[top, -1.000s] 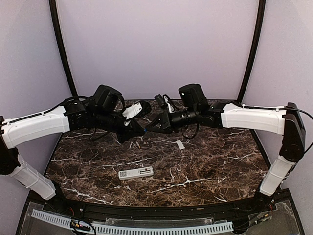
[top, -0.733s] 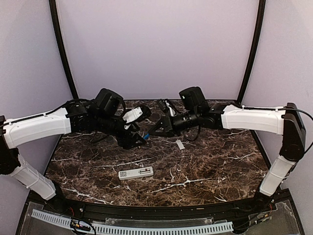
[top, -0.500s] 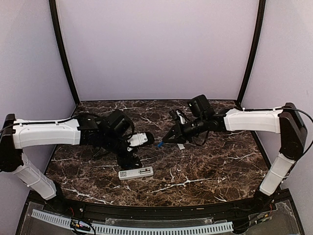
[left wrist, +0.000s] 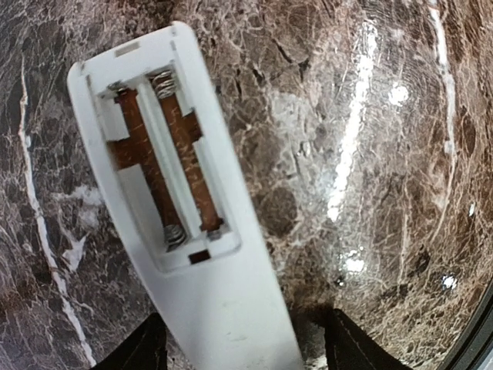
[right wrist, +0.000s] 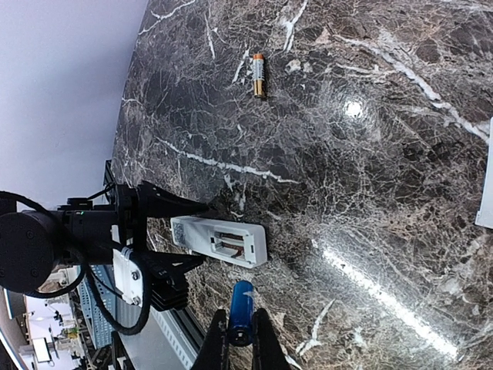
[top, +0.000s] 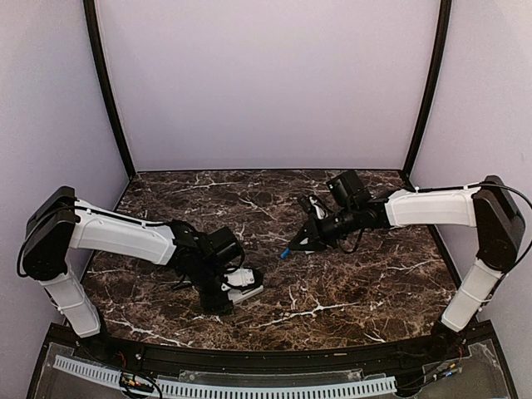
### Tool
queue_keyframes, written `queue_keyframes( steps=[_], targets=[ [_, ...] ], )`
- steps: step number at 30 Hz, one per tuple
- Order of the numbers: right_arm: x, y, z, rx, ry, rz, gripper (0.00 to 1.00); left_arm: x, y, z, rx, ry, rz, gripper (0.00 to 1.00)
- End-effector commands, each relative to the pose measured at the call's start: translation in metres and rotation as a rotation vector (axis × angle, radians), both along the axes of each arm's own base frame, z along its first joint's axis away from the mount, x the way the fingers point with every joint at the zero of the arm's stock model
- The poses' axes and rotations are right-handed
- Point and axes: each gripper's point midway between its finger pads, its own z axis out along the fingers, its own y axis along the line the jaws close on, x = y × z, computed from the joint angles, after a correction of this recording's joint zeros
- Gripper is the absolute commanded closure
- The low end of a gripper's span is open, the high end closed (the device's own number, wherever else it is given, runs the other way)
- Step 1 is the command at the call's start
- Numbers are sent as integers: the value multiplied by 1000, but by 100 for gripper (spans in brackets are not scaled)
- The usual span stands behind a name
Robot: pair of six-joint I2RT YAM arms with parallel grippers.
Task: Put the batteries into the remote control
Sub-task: Move the remote control without batteries to the center of the board.
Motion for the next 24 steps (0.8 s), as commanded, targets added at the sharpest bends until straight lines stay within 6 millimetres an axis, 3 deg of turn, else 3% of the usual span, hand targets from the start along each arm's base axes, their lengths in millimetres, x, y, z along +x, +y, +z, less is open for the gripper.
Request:
queue_keyframes(
  steps=[1,3,8,11,12,18,24],
  targets=[
    [2,-5,7,7,-47,3,100,-6,10,-14,35,49,18,34],
    [3,-6,7,5,-48,3,100,-7,7,-12,10,76,40,38],
    [2,-7,8,6,-47,-2,100,-11,2,-16,4,129,83,76],
    [1,-8,8,11,-44,-5,100,-8,-14,-13,-24,141,104,96],
    [0,-8,8,12,-42,-4,100,-5,-17,-12,-18,128,118,98],
    [-8,-15,5,15,-27,-23,100,13,-80,8,-131,124,185,100],
    [-18,-20,-10,24,16,-37,100,11,-116,-2,-141,121,228,100]
  ],
)
